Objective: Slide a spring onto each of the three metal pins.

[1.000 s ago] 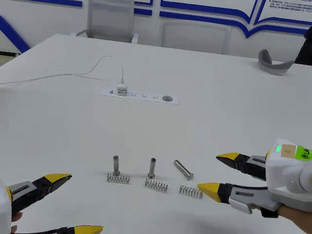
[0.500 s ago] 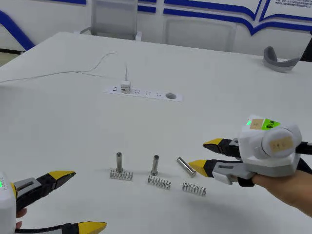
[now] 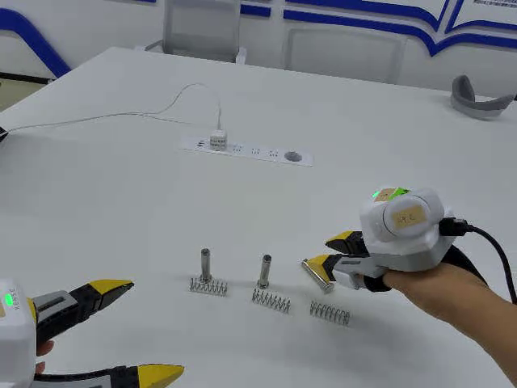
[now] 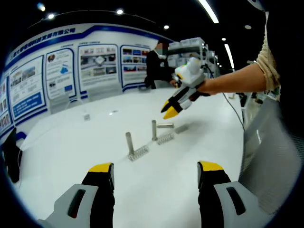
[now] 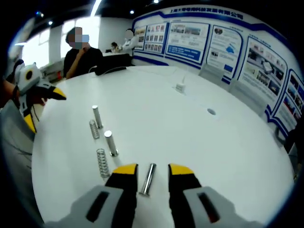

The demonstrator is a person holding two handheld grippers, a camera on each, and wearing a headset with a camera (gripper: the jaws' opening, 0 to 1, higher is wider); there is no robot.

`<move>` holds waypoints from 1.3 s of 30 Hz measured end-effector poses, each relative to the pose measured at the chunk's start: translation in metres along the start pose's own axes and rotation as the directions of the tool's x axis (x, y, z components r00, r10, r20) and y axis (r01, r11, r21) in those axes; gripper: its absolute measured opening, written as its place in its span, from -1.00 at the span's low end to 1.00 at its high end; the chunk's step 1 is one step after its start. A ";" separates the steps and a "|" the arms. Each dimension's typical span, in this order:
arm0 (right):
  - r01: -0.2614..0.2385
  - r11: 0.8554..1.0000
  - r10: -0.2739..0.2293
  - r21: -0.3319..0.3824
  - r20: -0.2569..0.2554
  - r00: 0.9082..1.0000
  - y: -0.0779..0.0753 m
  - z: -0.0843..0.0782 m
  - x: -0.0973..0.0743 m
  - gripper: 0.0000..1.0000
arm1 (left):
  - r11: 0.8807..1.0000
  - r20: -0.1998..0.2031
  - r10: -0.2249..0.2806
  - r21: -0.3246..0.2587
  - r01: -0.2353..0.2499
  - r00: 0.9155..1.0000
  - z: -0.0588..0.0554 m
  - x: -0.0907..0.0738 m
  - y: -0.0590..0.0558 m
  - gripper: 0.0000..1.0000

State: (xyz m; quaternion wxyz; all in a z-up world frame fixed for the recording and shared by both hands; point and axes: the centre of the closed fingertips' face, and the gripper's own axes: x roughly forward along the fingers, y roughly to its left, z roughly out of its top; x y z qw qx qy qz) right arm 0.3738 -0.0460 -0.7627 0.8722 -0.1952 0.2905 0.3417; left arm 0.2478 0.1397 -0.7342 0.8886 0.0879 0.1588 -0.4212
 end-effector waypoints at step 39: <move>0.018 0.992 0.003 0.124 -0.163 0.987 0.001 -0.020 0.033 -0.74 | 1.000 0.008 -0.012 0.006 0.012 1.000 0.007 0.001 -0.003 0.40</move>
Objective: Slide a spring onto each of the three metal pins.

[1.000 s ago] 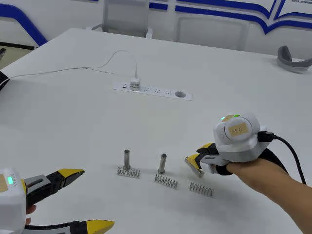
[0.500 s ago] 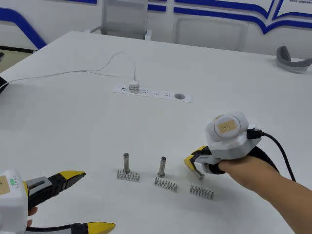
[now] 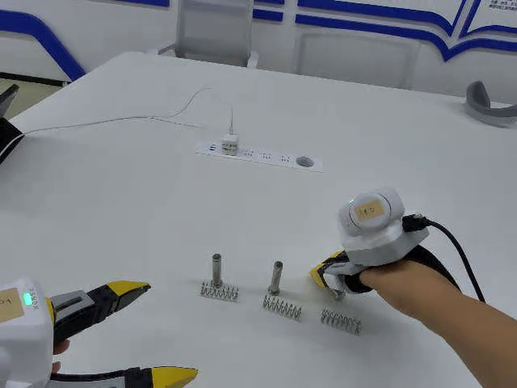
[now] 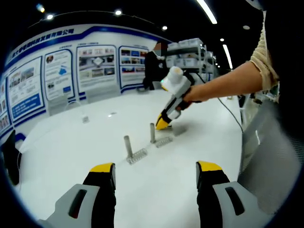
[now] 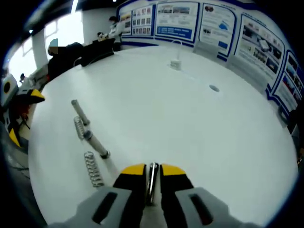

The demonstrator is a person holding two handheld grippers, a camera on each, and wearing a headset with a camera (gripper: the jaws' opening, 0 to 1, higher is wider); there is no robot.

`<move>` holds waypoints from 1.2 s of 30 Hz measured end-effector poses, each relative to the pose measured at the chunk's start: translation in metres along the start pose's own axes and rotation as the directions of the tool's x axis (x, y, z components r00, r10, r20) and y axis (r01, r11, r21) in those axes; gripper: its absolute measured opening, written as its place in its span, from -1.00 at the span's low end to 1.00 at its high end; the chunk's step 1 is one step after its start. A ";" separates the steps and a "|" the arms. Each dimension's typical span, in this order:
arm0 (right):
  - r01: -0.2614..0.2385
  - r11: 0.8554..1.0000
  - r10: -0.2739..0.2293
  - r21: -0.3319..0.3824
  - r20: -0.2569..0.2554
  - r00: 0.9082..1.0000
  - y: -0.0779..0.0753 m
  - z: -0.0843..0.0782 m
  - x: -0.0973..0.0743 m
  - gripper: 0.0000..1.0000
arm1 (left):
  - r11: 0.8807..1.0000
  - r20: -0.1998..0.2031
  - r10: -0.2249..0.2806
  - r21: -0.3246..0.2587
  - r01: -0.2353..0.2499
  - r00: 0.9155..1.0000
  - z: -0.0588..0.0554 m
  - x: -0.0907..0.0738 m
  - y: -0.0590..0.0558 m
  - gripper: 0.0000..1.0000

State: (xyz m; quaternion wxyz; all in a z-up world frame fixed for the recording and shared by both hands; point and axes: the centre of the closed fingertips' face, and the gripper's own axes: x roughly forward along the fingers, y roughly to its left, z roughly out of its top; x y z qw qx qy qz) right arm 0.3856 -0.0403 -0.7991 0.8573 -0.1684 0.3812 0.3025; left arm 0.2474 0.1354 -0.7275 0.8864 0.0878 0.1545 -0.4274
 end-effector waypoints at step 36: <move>-0.026 0.999 0.028 0.042 -0.044 0.999 0.001 -0.005 -0.001 -0.83 | 1.000 0.011 0.016 -0.011 -0.016 1.000 0.001 0.000 0.001 0.37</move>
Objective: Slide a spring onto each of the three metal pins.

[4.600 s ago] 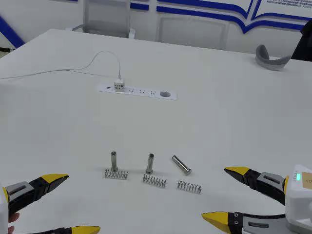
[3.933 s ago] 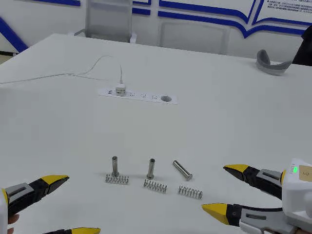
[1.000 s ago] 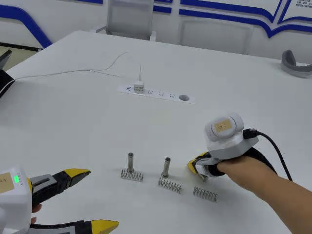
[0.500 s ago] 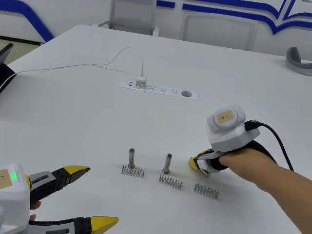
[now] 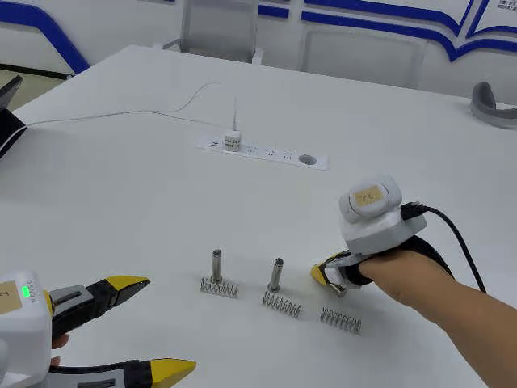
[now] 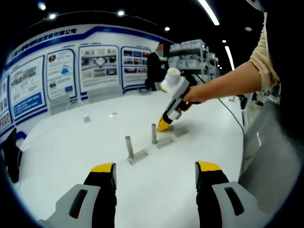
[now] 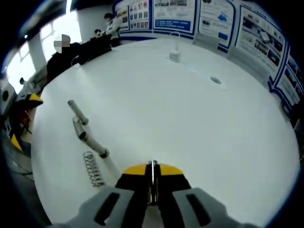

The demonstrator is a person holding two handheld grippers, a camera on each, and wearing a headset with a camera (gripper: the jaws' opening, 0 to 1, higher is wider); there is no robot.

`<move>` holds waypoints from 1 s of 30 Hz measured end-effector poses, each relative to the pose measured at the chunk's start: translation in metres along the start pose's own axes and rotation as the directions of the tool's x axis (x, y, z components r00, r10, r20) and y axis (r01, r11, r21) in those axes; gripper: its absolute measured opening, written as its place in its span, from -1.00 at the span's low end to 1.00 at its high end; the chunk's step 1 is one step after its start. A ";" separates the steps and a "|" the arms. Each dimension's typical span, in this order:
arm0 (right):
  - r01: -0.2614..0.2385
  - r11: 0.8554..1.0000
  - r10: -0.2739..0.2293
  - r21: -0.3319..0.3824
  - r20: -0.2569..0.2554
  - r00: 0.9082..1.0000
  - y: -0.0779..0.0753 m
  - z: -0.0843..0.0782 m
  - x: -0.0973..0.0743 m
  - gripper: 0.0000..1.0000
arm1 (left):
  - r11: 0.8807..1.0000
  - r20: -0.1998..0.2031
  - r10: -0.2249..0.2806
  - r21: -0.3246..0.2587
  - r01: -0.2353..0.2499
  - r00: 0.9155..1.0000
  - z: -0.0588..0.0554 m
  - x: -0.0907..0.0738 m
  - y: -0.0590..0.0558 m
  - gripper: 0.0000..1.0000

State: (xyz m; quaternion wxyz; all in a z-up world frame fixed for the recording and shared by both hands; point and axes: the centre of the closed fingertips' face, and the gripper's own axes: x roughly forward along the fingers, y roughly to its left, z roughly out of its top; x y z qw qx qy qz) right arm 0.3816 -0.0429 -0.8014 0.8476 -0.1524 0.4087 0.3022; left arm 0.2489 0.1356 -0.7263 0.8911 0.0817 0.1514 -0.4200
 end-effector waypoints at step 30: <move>0.043 0.999 -0.043 0.007 0.128 0.991 0.004 0.004 -0.046 -0.82 | 1.000 0.028 -0.010 0.028 0.009 1.000 0.012 -0.003 -0.001 0.36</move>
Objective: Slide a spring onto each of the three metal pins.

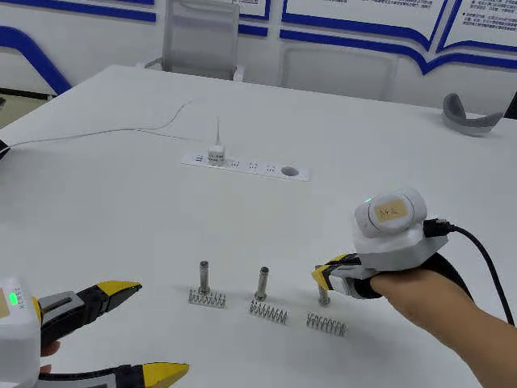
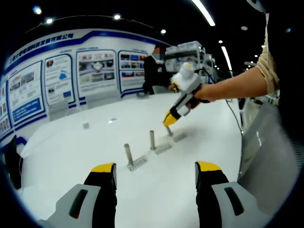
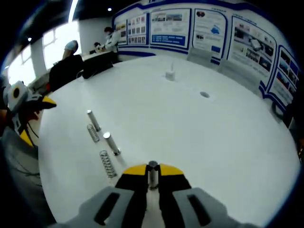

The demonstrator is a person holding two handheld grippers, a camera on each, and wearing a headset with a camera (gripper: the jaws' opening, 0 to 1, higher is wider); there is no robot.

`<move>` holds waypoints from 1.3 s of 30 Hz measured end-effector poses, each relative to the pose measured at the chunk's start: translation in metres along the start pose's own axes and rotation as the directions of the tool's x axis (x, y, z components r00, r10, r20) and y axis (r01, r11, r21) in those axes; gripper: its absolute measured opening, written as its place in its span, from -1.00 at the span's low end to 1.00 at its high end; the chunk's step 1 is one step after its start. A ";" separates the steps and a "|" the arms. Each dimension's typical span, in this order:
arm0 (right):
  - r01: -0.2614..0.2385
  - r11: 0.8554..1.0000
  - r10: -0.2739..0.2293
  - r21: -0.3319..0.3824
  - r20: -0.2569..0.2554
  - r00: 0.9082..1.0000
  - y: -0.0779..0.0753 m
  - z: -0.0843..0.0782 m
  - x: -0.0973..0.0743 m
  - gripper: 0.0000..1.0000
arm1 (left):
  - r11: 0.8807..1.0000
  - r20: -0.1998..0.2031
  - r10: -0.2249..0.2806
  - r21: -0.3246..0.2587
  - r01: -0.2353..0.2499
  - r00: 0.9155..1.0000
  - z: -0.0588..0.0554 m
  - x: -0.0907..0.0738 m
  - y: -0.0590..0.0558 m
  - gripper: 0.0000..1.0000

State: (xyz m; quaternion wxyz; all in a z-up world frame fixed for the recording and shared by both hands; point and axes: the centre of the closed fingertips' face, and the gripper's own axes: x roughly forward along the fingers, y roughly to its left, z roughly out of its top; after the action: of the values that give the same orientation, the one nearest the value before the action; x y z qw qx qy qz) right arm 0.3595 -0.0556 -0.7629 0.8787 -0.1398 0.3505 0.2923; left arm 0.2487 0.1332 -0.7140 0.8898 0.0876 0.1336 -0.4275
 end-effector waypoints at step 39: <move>0.010 1.000 -0.010 -0.005 0.071 0.997 0.001 0.000 -0.014 -0.73 | 1.000 0.008 -0.015 0.020 0.015 1.000 0.007 0.003 -0.002 0.36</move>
State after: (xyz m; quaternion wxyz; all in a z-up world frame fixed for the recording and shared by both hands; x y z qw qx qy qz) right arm 0.3509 -0.0600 -0.7533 0.8917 -0.1333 0.3178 0.2936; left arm 0.2498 0.1278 -0.7088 0.8863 0.0937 0.1262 -0.4357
